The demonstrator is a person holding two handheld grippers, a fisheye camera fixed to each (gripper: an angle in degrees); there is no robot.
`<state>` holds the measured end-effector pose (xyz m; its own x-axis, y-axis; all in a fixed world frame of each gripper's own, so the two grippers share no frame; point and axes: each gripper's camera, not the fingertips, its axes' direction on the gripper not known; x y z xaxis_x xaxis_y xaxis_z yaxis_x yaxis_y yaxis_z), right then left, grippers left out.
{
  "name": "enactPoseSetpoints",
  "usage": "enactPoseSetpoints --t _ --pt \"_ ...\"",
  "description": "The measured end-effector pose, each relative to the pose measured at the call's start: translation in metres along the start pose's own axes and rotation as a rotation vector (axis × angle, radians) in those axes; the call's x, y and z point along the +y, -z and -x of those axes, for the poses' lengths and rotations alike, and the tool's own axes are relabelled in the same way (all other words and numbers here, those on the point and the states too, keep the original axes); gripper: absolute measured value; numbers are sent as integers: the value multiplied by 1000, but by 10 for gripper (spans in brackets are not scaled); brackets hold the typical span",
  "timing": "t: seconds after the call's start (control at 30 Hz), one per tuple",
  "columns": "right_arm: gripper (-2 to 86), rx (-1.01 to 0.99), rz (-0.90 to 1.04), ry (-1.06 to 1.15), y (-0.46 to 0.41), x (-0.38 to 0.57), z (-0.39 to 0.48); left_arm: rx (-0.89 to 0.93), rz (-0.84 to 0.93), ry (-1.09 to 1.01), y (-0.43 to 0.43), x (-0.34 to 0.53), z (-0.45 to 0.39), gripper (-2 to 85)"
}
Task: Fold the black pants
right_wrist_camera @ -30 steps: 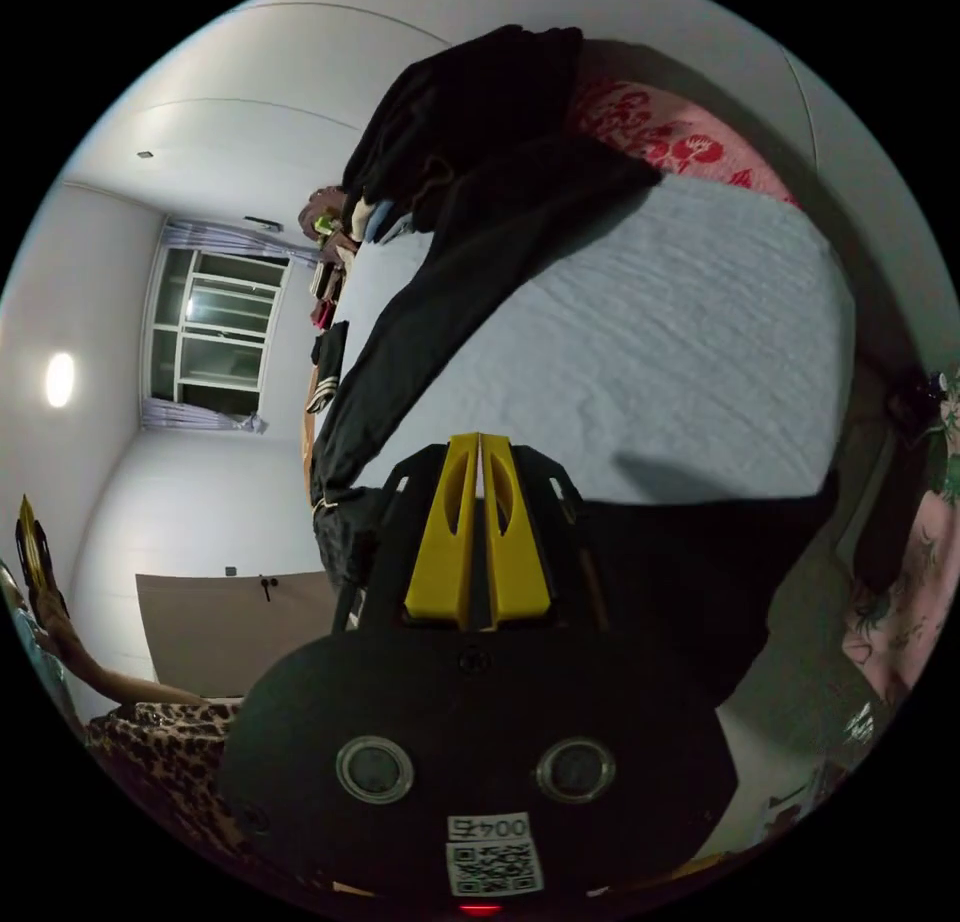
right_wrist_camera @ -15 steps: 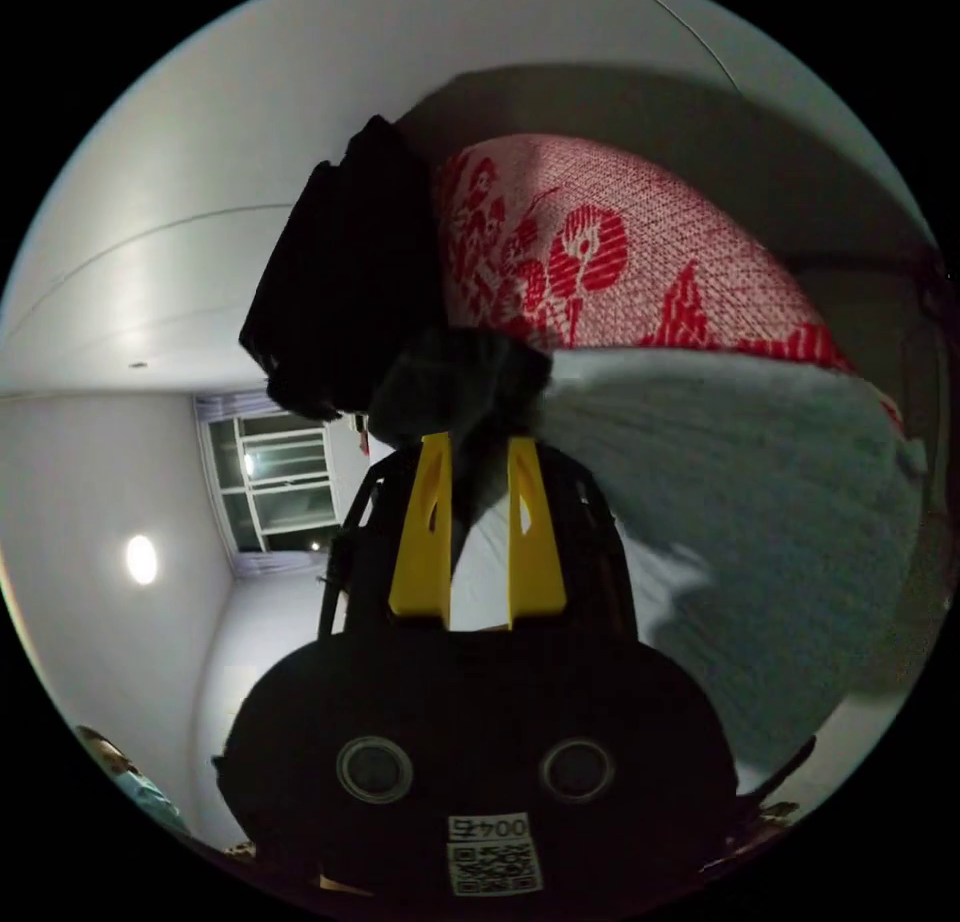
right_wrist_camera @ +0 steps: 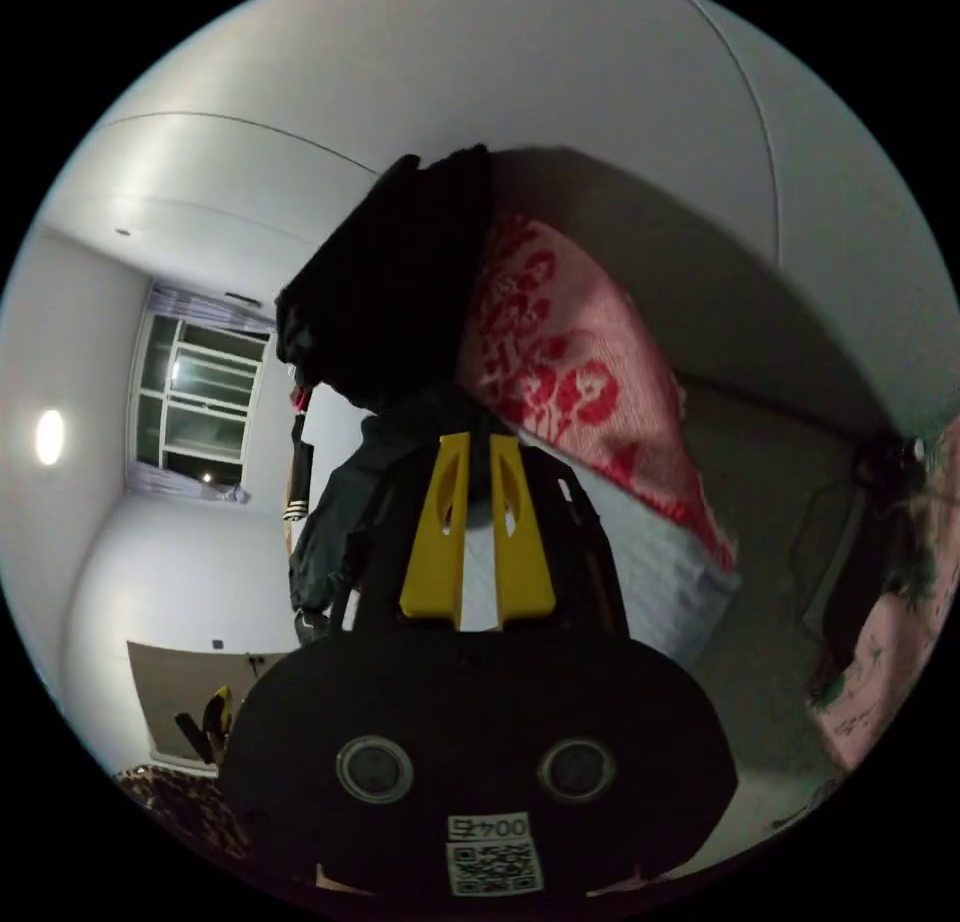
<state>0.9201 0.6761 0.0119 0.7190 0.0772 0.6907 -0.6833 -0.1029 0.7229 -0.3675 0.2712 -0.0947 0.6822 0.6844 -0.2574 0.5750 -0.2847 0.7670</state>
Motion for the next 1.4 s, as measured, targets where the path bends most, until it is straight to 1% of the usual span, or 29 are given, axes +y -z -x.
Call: enactPoseSetpoints --t 0.1,0.17,0.27,0.33,0.4,0.43,0.47,0.5,0.53,0.57,0.6,0.63,0.67,0.7,0.73,0.77,0.83,0.9,1.03,1.1,1.17,1.2,1.23,1.27,1.33,1.37,1.4 --pt "62 -68 104 102 -34 -43 21 32 34 10 -3 -1 6 7" --pt "100 -116 223 122 -76 -66 36 57 64 14 -3 -4 8 7" --pt "122 -138 338 100 -121 -64 54 78 90 3 2 -10 12 7" --pt "106 -139 376 117 -137 -46 69 78 95 1 8 -12 16 6" --pt "82 -70 301 174 -131 -18 97 75 99 6 14 -15 24 6" --pt "71 -7 246 247 -120 5 126 64 101 12 20 -16 30 7" --pt "53 -11 195 385 -105 31 165 54 101 17 26 -18 36 7" --pt "45 5 148 457 -94 46 186 49 102 19 28 -18 39 7" --pt "42 91 50 608 -75 73 229 41 103 24 34 -21 45 7" --pt "40 225 -37 742 -63 93 268 34 105 22 39 -23 50 7" --pt "40 293 -81 802 -60 99 284 28 106 17 41 -25 52 8" --pt "40 424 -161 887 -61 104 309 12 108 2 46 -28 56 8" --pt "41 522 -195 925 -72 99 323 -2 108 -10 50 -32 59 8" --pt "44 565 -187 927 -82 93 326 -6 105 -15 53 -34 61 8" --pt "49 644 -120 897 -105 78 326 -10 97 -23 58 -38 65 9" --pt "61 654 -58 848 -120 66 321 -13 92 -26 65 -42 70 10" --pt "74 583 -73 789 -118 65 313 -14 80 -29 76 -47 79 12" --pt "83 556 -104 733 -114 74 307 -27 70 -39 89 -50 89 15" --pt "75 506 -262 687 -94 133 306 -63 50 -47 118 -57 122 36" --pt "72 459 -286 671 -94 160 308 -69 55 -41 127 -63 140 54" --pt "59 289 -163 683 -121 195 310 -78 60 -59 137 -73 167 68" --pt "55 239 -109 688 -135 205 311 -84 68 -66 138 -76 174 70" --pt "53 159 19 700 -169 229 314 -105 84 -74 141 -82 191 70" --pt "57 131 138 727 -206 257 318 -129 92 -81 145 -90 210 71" --pt "59 121 261 758 -260 303 323 -177 118 -84 149 -102 244 72" --pt "59 76 349 755 -292 330 325 -206 130 -71 154 -109 270 74" --pt "59 43 390 747 -307 343 326 -219 134 -59 157 -113 284 74"
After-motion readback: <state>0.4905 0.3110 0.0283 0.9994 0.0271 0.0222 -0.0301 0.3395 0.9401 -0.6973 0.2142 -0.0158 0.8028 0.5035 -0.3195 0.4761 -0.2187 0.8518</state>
